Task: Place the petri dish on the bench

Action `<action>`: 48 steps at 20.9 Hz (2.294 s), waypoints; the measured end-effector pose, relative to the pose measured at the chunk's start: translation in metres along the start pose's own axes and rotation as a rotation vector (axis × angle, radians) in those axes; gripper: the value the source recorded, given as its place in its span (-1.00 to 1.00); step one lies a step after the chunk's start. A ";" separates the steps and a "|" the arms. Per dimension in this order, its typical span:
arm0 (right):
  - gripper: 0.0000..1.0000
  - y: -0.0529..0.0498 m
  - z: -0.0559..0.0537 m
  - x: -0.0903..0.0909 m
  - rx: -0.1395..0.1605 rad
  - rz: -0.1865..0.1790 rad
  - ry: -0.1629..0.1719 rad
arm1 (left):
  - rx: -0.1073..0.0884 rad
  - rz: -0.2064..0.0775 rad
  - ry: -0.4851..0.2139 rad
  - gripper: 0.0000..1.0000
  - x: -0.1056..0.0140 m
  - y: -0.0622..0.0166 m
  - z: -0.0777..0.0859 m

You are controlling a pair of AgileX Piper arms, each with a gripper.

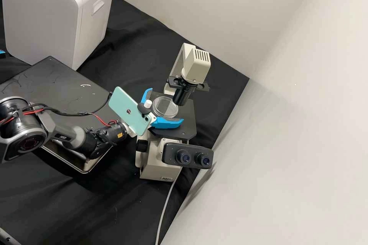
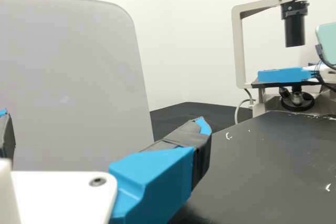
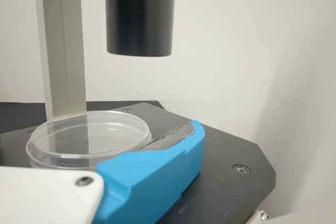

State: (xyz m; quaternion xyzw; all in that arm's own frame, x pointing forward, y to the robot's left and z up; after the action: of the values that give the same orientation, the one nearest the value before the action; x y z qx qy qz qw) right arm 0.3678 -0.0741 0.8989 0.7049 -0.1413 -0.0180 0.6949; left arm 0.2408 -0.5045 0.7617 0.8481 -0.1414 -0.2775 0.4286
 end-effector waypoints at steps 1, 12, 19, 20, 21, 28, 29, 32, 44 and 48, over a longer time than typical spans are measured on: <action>1.00 0.000 0.000 0.000 0.000 0.000 0.000 | 0.000 -0.001 -0.004 1.00 0.000 -0.0002 0.001; -1.00 -0.001 0.000 0.000 0.010 0.004 -0.005 | -0.004 -0.007 -0.006 1.00 -0.001 -0.0018 0.002; -1.00 -0.001 0.000 0.000 0.010 0.006 -0.003 | -0.004 -0.007 -0.006 1.00 -0.001 -0.0018 0.002; -1.00 -0.001 0.000 0.000 0.010 0.006 -0.003 | -0.004 -0.007 -0.006 1.00 -0.001 -0.0018 0.002; -1.00 -0.001 0.000 0.000 0.010 0.006 -0.003 | -0.004 -0.007 -0.006 1.00 -0.001 -0.0018 0.002; -1.00 -0.001 0.000 0.000 0.010 0.006 -0.003 | -0.004 -0.007 -0.006 1.00 -0.001 -0.0018 0.002; -1.00 -0.001 0.000 0.000 0.010 0.006 -0.003 | -0.004 -0.007 -0.006 1.00 -0.001 -0.0018 0.002; -1.00 -0.001 0.000 0.000 0.010 0.006 -0.003 | -0.004 -0.007 -0.006 1.00 -0.001 -0.0018 0.002; -1.00 -0.002 -0.001 0.000 0.020 0.007 -0.003 | 0.004 -0.008 -0.007 1.00 -0.001 -0.0019 0.002; -1.00 -0.002 -0.002 0.000 0.021 0.009 0.001 | 0.003 -0.010 -0.009 1.00 -0.001 -0.0024 0.003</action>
State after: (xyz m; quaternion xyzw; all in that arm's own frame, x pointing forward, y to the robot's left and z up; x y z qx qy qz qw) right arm 0.3687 -0.0724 0.8968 0.7116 -0.1446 -0.0129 0.6874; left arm 0.2382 -0.5040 0.7591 0.8483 -0.1392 -0.2832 0.4252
